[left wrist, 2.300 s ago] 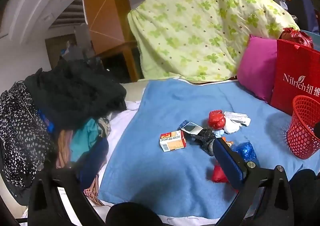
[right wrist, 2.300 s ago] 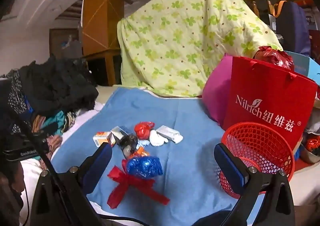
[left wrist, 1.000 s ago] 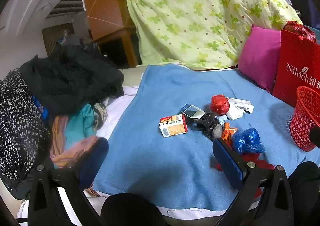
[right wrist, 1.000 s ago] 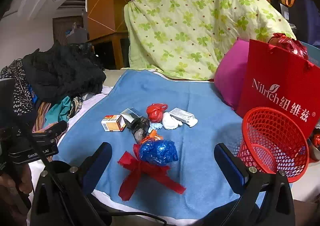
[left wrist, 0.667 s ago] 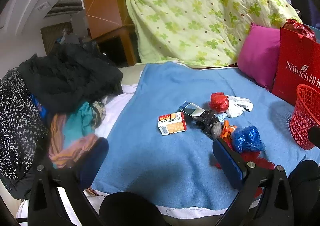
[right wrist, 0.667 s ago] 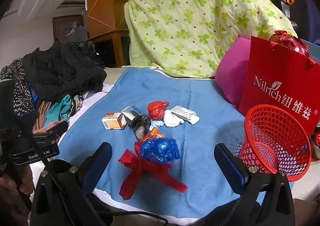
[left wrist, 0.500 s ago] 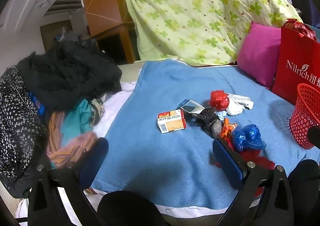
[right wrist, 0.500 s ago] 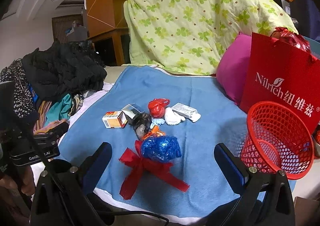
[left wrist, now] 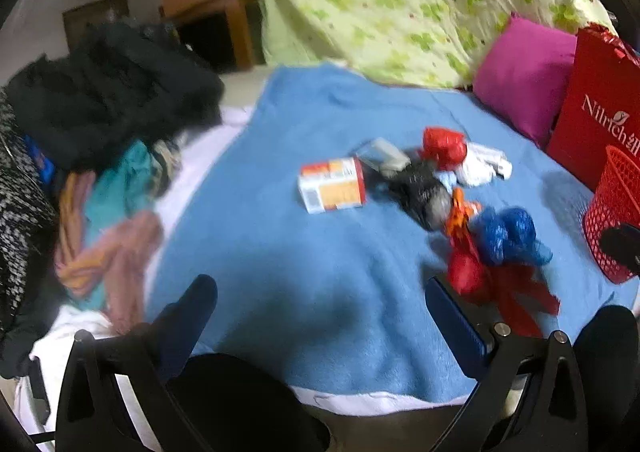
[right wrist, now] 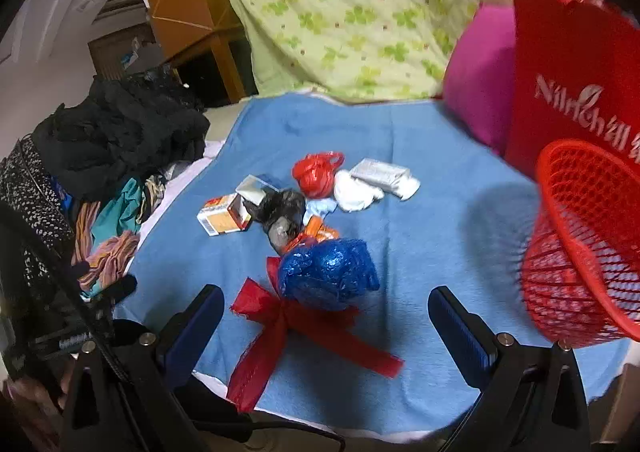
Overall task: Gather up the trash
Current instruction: 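Grasp the blue plastic bag with the right tool while the left grasps the red ribbon, then carry the blue bag and red ribbon to the red mesh basket and release both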
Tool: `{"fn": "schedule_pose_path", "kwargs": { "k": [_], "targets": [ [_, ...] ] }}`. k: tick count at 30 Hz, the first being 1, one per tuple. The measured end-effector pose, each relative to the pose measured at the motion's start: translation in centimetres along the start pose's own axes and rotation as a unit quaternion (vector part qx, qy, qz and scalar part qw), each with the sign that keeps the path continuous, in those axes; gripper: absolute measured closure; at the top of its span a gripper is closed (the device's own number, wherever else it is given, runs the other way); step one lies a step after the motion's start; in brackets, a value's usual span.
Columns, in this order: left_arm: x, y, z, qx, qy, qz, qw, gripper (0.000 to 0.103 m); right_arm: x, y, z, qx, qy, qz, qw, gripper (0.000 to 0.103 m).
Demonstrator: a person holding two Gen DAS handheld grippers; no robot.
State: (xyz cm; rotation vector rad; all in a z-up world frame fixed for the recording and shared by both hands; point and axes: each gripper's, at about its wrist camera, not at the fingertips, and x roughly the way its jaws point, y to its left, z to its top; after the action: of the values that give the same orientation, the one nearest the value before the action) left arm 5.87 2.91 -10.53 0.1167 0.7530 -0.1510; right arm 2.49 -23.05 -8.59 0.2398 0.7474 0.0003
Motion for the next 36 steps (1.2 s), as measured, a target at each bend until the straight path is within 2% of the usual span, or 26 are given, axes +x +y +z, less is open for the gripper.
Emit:
{"fn": "schedule_pose_path", "kwargs": {
  "k": [4, 8, 10, 12, 13, 14, 17, 20, 23, 30, 31, 32, 33, 34, 35, 36],
  "targets": [
    [1.3, 0.0, -0.6, 0.001, 0.023, -0.012, 0.9997, 0.0, 4.6, -1.1, 1.0, 0.027, 0.034, 0.011, 0.999, 0.001],
    [1.6, 0.1, -0.9, 0.01, 0.045, -0.016, 0.9988, 0.0, 9.8, -2.3, 1.9, 0.071, 0.083, 0.029, 0.994, 0.008],
    [1.8, 0.1, -1.0, 0.021, 0.055, -0.015, 0.9981, 0.0, 12.0, -2.9, 1.8, 0.093, 0.11, 0.035, 0.989, 0.02],
    [2.0, -0.1, -1.0, 0.028, 0.061, -0.02, 0.9975, 0.0, 13.9, -3.1, 1.4, 0.102, 0.133, 0.032, 0.985, 0.026],
    [2.2, -0.1, -1.1, 0.032, 0.065, -0.024, 0.9971, 0.0, 14.9, -3.2, 1.1, 0.105, 0.147, 0.041, 0.983, 0.042],
    [2.4, -0.3, -1.1, 0.032, 0.066, -0.03, 0.9969, 0.0, 15.5, -3.2, 0.8, 0.11, 0.155, 0.055, 0.98, 0.05],
    [3.3, -1.0, -1.1, 0.037, 0.076, -0.055, 0.9949, 0.0, 14.6, -3.2, 0.8, 0.112, 0.129, 0.049, 0.984, 0.057],
    [4.2, -2.0, -1.1, 0.039, 0.087, -0.083, 0.992, 0.0, 12.6, -3.5, 1.4, 0.11, 0.097, 0.049, 0.988, 0.058],
    [5.7, -3.7, -0.9, 0.039, 0.101, -0.128, 0.9859, 0.0, 9.2, -3.8, 2.3, 0.112, 0.048, 0.06, 0.991, 0.058],
    [10.3, -8.1, -0.2, 0.034, 0.123, -0.188, 0.9738, 0.0, 1.3, -5.5, 2.9, 0.13, -0.032, 0.053, 0.99, 0.058],
    [11.0, -8.8, -0.1, 0.033, 0.128, -0.205, 0.9697, 0.005, 0.0, -5.9, 2.6, 0.131, -0.044, 0.049, 0.989, 0.058],
    [11.8, -9.4, -0.1, 0.034, 0.137, -0.209, 0.9677, 0.02, -0.9, -6.3, 2.4, 0.133, -0.052, 0.045, 0.989, 0.058],
    [12.2, -9.8, -0.2, 0.036, 0.144, -0.21, 0.9664, 0.03, -2.2, -6.9, 2.2, 0.137, -0.063, 0.039, 0.988, 0.058],
    [12.8, -10.3, -0.3, 0.034, 0.155, -0.228, 0.9606, 0.044, -3.0, -7.4, 2.0, 0.139, -0.071, 0.036, 0.987, 0.058],
    [12.9, -10.6, -0.3, 0.032, 0.155, -0.242, 0.9573, 0.051, -4.0, -8.0, 1.9, 0.142, -0.081, 0.03, 0.986, 0.058],
    [12.7, -11.0, -0.3, 0.031, 0.145, -0.246, 0.9578, 0.055, -4.7, -8.5, 1.8, 0.145, -0.09, 0.027, 0.985, 0.058]
  ]
}}
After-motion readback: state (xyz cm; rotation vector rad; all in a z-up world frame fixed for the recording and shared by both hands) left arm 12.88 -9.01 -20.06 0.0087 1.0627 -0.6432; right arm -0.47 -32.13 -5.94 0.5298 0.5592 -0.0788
